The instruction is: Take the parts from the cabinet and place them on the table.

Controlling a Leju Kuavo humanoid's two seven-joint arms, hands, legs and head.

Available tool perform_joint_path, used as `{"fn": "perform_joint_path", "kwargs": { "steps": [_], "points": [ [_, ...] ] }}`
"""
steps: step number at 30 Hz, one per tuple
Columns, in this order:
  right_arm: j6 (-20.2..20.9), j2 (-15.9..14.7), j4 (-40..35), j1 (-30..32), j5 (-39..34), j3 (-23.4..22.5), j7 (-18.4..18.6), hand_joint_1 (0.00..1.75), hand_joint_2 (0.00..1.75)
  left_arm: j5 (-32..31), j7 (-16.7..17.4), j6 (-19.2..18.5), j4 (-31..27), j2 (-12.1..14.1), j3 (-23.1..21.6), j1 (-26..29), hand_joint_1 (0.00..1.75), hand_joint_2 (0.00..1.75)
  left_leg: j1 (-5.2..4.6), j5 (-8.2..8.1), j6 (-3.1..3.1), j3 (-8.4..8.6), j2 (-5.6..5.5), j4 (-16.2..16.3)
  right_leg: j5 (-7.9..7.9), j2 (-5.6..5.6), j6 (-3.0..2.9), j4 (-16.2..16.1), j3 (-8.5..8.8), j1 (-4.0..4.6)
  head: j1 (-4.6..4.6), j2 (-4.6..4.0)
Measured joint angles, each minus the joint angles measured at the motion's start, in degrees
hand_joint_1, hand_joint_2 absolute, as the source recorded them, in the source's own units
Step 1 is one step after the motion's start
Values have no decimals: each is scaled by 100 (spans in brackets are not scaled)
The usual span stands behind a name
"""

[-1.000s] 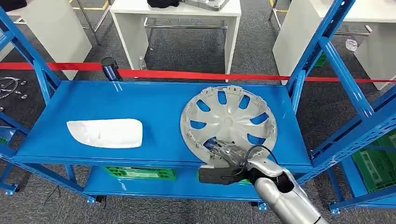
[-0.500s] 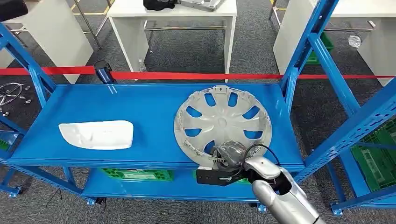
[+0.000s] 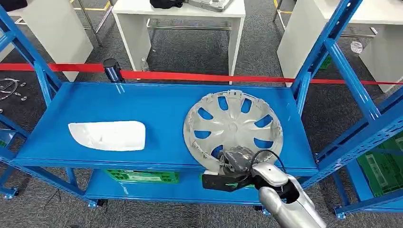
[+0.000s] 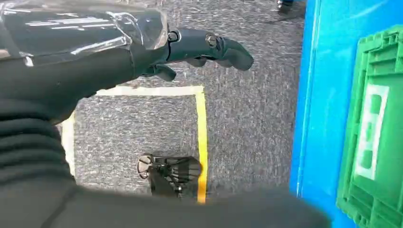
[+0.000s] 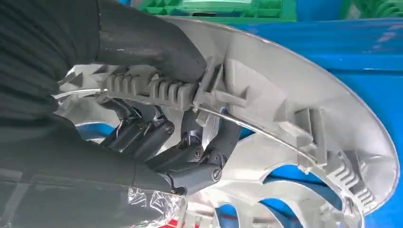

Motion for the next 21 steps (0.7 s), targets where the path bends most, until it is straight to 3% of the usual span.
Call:
{"fn": "perform_joint_path", "kwargs": {
  "steps": [1,3,4,5,8,9,10,11,13,14,15,16,18,19,20,21],
  "points": [
    [0,2,0,2,-18,-18,-15,173,175,-2,0,-5,-2,0,-27,8,0,175,2,-2,-4,4,-3,5,165,-2,62,-351,178,-5,2,-2],
    [-31,20,-18,8,-103,-88,-77,173,175,7,2,-40,-4,-4,-72,17,0,175,7,-27,-39,-1,-20,54,579,-22,151,-1484,741,-21,7,-2],
    [-72,33,-33,21,-184,-129,-114,173,175,41,4,-57,-4,-6,-74,20,0,175,-10,-47,-68,-26,-28,90,613,-40,86,-1773,856,-16,18,-2],
    [-109,70,-68,51,-302,-162,-153,173,175,77,9,-97,-11,-7,-72,27,0,175,-46,-73,-102,-45,-31,126,661,-28,10,-1798,891,-9,7,0],
    [-157,107,-147,97,-1085,-354,-503,173,175,193,171,-274,-20,2,-50,53,0,175,-23,-61,-156,-60,-29,125,674,-21,-72,-1780,869,21,7,-2],
    [-195,135,-196,100,-1414,-411,-672,173,175,236,223,-356,-18,29,-29,55,0,175,-7,-97,-193,-90,-29,161,694,-19,-105,-1796,880,-37,11,0],
    [-256,160,-241,104,-1910,-468,-926,173,175,276,238,-447,-13,24,-13,63,0,175,1,-216,-236,-150,-23,299,690,-19,-114,-1796,884,-38,-7,-2],
    [-315,205,-323,104,-2560,-548,-1225,173,175,315,275,-570,-9,35,41,63,0,175,24,-456,-276,-323,-19,692,693,-18,-146,-1795,883,-37,-39,0],
    [-339,245,-463,95,-3723,-682,-1695,173,175,328,352,-758,6,52,142,70,0,175,51,-885,-322,-795,-16,1703,690,-19,-150,-1790,873,-25,-37,-2],
    [-330,262,-548,78,-4243,-719,-1870,173,175,308,402,-818,9,52,195,83,0,175,60,-961,-330,-957,-16,2034,689,-16,-151,-1789,875,-22,-37,-2],
    [-301,282,-619,47,-4612,-739,-1979,173,175,270,448,-874,7,55,247,91,0,175,61,-897,-327,-976,-15,2051,687,-7,-150,-1789,883,-22,-37,0],
    [-232,308,-705,9,-5095,-782,-2083,173,175,227,494,-928,-9,52,292,108,0,175,60,-713,-314,-877,-15,1802,685,1,-150,-1789,890,-22,-37,0],
    [-91,346,-905,-104,-5848,-857,-2210,173,175,113,586,-1065,-105,48,387,131,0,175,57,-154,-255,-355,-15,674,681,15,-152,-1792,904,-11,-37,0],
    [20,370,-988,-171,-6170,-870,-2252,173,175,28,636,-1082,-162,44,424,138,0,175,49,-31,-205,-160,-16,236,681,17,-152,-1797,895,-11,-35,-2],
    [168,391,-1073,-234,-6540,-881,-2325,173,175,-83,693,-1100,-236,33,466,136,0,175,9,-94,-182,-89,-13,154,675,20,-127,-1783,860,44,-29,-2],
    [280,413,-1143,-285,-6840,-881,-2356,173,175,-158,693,-1108,-289,4,496,140,0,175,0,-85,-175,-115,-14,163,685,16,-108,-1786,838,26,-37,0]
  ]
}}
